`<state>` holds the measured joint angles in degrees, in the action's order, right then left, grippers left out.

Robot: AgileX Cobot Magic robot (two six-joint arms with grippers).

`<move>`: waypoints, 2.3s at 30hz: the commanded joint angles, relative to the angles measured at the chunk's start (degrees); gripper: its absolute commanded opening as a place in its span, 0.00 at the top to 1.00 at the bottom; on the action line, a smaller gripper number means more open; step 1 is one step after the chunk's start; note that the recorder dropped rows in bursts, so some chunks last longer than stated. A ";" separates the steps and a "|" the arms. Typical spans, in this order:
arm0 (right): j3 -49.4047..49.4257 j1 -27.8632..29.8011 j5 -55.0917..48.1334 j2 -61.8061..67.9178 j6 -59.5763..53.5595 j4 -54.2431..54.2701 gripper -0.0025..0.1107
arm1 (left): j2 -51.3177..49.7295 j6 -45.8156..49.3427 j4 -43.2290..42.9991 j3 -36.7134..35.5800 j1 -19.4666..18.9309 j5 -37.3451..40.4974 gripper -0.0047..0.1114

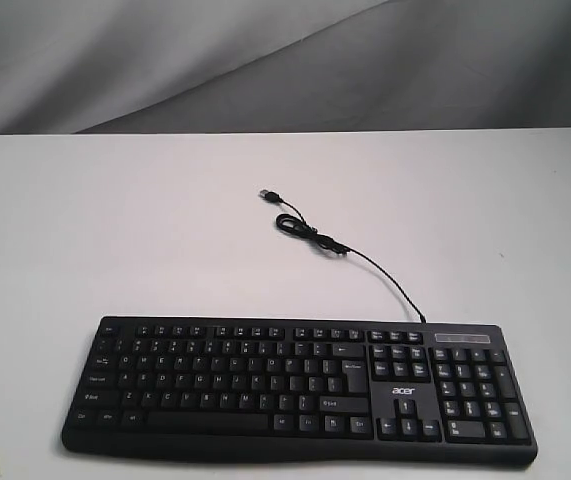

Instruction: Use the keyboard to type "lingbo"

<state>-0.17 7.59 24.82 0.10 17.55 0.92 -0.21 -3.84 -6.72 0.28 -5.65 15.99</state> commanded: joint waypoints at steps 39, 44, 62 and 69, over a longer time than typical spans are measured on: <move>-60.20 -32.74 -60.55 96.35 -107.67 58.32 0.98 | 0.21 -0.12 0.01 -0.28 -0.06 -0.72 0.96; -60.20 -37.82 -59.84 98.03 -108.81 58.08 0.98 | 0.21 -0.12 0.01 -0.28 -0.06 -0.72 0.96; -60.30 -43.14 -56.25 107.15 -103.45 52.46 0.98 | 0.21 -0.12 0.01 -0.28 -0.06 -0.72 0.96; -60.01 -45.46 -55.01 107.15 -86.98 41.04 0.98 | 0.21 -0.12 0.01 -0.28 -0.06 -0.72 0.96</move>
<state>-60.17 -37.30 -30.72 107.31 -74.49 45.55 -0.21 -3.84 -6.72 0.28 -5.65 15.99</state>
